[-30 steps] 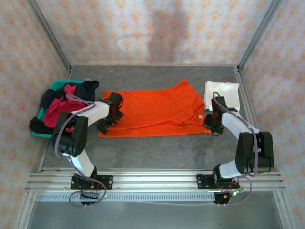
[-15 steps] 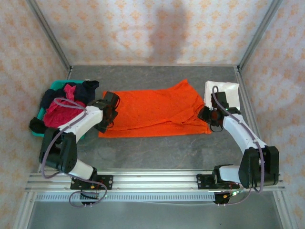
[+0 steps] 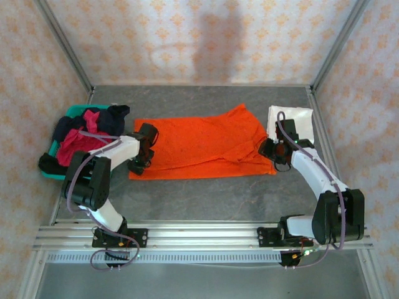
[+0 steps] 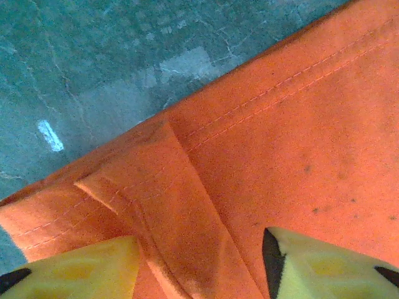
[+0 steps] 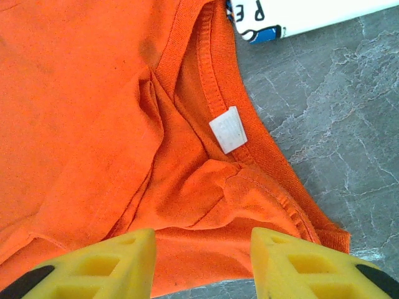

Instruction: Fold and stack the t-shirts

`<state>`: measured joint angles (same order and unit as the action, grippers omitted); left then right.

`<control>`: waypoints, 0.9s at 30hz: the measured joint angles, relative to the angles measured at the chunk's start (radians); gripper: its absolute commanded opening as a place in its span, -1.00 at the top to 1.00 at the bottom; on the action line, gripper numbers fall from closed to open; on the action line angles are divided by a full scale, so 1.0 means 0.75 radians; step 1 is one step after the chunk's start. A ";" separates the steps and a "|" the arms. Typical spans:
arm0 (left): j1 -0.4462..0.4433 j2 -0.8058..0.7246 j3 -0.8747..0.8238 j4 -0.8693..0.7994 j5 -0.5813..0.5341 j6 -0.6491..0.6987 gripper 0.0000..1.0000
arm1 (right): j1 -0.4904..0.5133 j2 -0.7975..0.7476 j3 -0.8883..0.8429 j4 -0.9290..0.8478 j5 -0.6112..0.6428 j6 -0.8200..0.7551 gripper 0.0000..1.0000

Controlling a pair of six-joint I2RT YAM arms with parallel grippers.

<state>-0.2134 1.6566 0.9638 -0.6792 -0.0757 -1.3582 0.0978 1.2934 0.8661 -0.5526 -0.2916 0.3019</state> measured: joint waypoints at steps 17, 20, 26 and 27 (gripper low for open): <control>0.052 0.150 0.184 0.019 0.021 0.042 0.63 | -0.001 0.000 0.020 0.001 -0.001 -0.011 0.13; 0.062 0.178 0.227 0.019 0.020 0.055 0.60 | 0.000 0.000 0.024 -0.001 -0.007 -0.014 0.13; 0.088 0.215 0.286 0.017 0.020 0.091 -0.01 | 0.044 0.004 0.048 0.001 -0.040 -0.046 0.12; 0.092 0.220 0.293 0.018 0.020 0.102 -0.08 | 0.058 0.004 0.053 0.002 -0.046 -0.054 0.11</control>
<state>-0.1448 1.8214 1.1835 -0.6659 -0.0608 -1.2819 0.1417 1.2964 0.9058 -0.5514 -0.3264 0.2615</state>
